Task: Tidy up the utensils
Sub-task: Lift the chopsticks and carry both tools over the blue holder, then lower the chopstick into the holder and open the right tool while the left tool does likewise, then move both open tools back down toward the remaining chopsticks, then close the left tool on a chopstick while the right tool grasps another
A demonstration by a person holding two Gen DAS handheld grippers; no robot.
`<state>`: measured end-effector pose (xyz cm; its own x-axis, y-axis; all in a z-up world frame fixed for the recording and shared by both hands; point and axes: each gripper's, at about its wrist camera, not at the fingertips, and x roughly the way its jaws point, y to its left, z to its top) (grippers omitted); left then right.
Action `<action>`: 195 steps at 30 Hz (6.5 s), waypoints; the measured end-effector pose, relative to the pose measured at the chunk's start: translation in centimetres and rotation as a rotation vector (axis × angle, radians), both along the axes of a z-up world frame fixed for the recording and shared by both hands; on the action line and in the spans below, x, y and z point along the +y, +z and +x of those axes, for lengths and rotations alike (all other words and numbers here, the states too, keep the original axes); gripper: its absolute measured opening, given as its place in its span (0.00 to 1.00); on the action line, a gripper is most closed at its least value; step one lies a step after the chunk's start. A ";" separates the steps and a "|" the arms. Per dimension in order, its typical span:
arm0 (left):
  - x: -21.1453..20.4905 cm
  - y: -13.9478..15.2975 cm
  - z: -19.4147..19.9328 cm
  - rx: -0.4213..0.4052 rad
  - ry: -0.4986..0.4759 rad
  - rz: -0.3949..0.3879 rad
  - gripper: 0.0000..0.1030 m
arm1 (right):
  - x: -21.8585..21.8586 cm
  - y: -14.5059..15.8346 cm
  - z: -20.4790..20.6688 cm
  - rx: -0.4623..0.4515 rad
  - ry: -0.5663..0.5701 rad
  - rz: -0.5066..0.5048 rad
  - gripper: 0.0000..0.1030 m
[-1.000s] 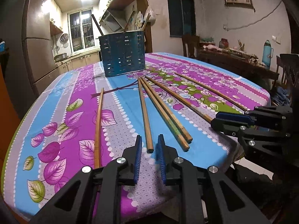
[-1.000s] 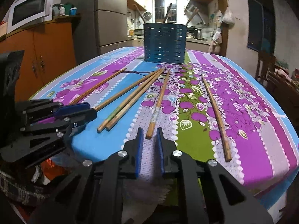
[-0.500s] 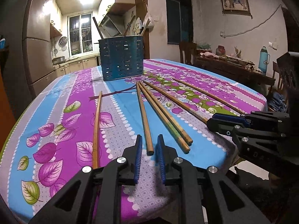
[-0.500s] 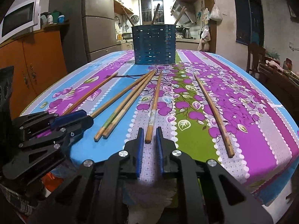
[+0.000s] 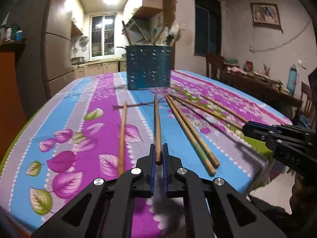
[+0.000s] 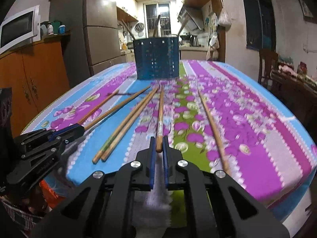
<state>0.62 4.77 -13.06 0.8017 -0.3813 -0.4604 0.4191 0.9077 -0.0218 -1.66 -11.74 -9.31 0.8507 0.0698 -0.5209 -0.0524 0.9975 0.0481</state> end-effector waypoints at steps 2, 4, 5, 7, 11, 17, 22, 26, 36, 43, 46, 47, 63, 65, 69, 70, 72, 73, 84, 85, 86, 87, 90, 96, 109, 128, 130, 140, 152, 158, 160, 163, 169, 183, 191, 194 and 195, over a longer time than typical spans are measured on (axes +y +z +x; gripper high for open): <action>0.3 1.0 -0.3 -0.019 0.013 -0.013 0.07 | 0.0 0.7 -0.1 -0.026 0.004 -0.025 0.05; 0.4 2.2 -0.7 -0.044 0.016 -0.022 0.07 | 0.0 1.7 -0.2 -0.057 0.009 -0.050 0.05; 0.5 2.7 -0.9 -0.057 0.020 -0.026 0.07 | -0.1 2.4 -0.4 -0.077 0.014 -0.065 0.05; 0.8 4.1 -1.2 -0.084 0.024 -0.040 0.07 | -0.3 3.4 -0.6 -0.104 0.024 -0.078 0.05; 1.7 7.0 -1.3 -0.118 0.025 -0.096 0.07 | -1.0 6.0 -0.7 -0.169 0.054 -0.086 0.05; 2.7 12.1 -0.3 -0.146 -0.005 -0.205 0.07 | -2.7 10.6 0.1 -0.260 0.116 -0.055 0.05; 2.0 15.8 0.4 -0.217 -0.003 -0.187 0.07 | -4.0 13.9 1.3 -0.295 0.166 -0.009 0.05; 1.6 18.0 0.4 -0.237 -0.024 -0.191 0.07 | -4.7 15.9 1.7 -0.306 0.195 0.019 0.05; 1.6 20.4 1.1 -0.232 -0.049 -0.231 0.07 | -5.6 17.9 2.1 -0.290 0.225 0.071 0.05; 1.5 21.4 3.2 -0.233 -0.050 -0.248 0.07 | -5.5 18.1 3.1 -0.270 0.230 0.096 0.05; 1.3 22.9 4.6 -0.257 -0.057 -0.257 0.07 | -5.4 19.2 4.0 -0.284 0.232 0.101 0.05; 1.3 23.7 5.2 -0.267 -0.058 -0.263 0.07 | -5.4 19.8 4.5 -0.295 0.230 0.099 0.05; -3.9 34.1 20.0 -0.479 -0.016 -0.255 0.07 | -5.8 32.4 19.2 -0.580 0.103 0.051 0.05; -4.6 33.0 22.3 -0.456 -0.019 -0.245 0.07 | -6.0 31.8 21.1 -0.580 0.085 0.055 0.05; -5.6 29.3 25.9 -0.400 -0.016 -0.212 0.07 | -6.9 28.2 24.8 -0.514 0.066 0.112 0.05; -5.7 28.1 26.8 -0.382 -0.015 -0.208 0.07 | -7.0 27.2 25.5 -0.497 0.062 0.128 0.05; -5.8 25.9 28.2 -0.345 -0.015 -0.204 0.07 | -7.4 24.6 27.1 -0.446 0.052 0.170 0.05; -5.9 24.4 28.9 -0.322 -0.014 -0.198 0.07 | -7.6 23.4 27.7 -0.418 0.047 0.187 0.05; -4.0 21.8 28.9 -0.311 0.025 -0.183 0.09 | -9.7 19.1 27.4 -0.348 -0.065 0.205 0.17; -3.4 23.0 28.2 -0.335 0.033 -0.198 0.10 | -10.5 19.8 26.4 -0.375 -0.080 0.205 0.18; -2.8 24.0 27.4 -0.358 0.042 -0.211 0.11 | -11.0 20.4 25.8 -0.392 -0.089 0.200 0.18; -2.0 24.9 26.5 -0.379 0.050 -0.225 0.13 | -11.7 21.0 24.9 -0.412 -0.099 0.192 0.18; 0.6 27.3 22.8 -0.443 0.081 -0.252 0.21 | -13.9 23.0 21.0 -0.470 -0.121 0.164 0.18; 5.4 28.5 14.4 -0.518 0.138 -0.239 0.24 | -17.2 23.6 12.6 -0.512 -0.172 0.018 0.29; 2.3 12.9 -0.2 -0.134 -0.081 0.077 0.32 | -15.2 13.3 -0.4 -0.277 -0.093 -0.061 0.42; -5.3 1.3 -4.5 0.053 -0.177 0.174 0.32 | -2.7 0.9 -4.3 -0.050 0.212 -0.128 0.42; -5.4 0.8 -4.1 0.047 -0.155 0.200 0.32 | -2.6 0.7 -4.2 -0.046 0.220 -0.124 0.42; -4.9 -0.1 -3.0 0.069 -0.114 0.180 0.32 | -2.9 0.4 -3.7 -0.023 0.225 -0.100 0.42; -3.8 -0.1 -1.7 0.078 -0.032 0.165 0.32 | -2.8 0.3 -3.6 -0.019 0.228 -0.096 0.42; -4.4 -0.1 -1.6 0.056 -0.017 0.188 0.32 | -2.9 0.2 -3.6 -0.015 0.229 -0.090 0.42; -4.5 -0.1 -1.4 0.053 -0.016 0.187 0.31 | -2.9 0.2 -3.6 -0.016 0.228 -0.092 0.42; -4.6 -0.2 -1.3 0.056 -0.025 0.172 0.10 | -2.9 0.2 -3.7 -0.019 0.227 -0.093 0.42; -3.6 -0.5 -1.7 0.034 0.049 0.115 0.07 | -3.2 0.2 -4.1 -0.029 0.224 -0.092 0.42; -3.1 -0.4 -2.4 0.040 0.150 0.117 0.08 | -3.3 -0.1 -4.4 -0.060 0.194 -0.160 0.42; -3.2 -0.5 -2.4 0.035 0.136 0.114 0.08 | -5.5 -1.4 -3.1 -0.014 0.036 -0.205 0.41; -3.4 -0.6 -2.5 0.028 0.137 0.126 0.08 | -6.0 -1.8 -3.0 -0.014 0.012 -0.208 0.40; -3.4 -0.5 -2.4 0.028 0.137 0.128 0.08 | -6.0 -1.9 -3.0 -0.016 0.010 -0.208 0.39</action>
<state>-1.83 1.36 -13.59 0.8285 -0.2063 -0.5206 0.2922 0.9523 0.0876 -4.69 -17.70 -11.25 0.8591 -0.0292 -0.5111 -0.0614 0.9853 -0.1594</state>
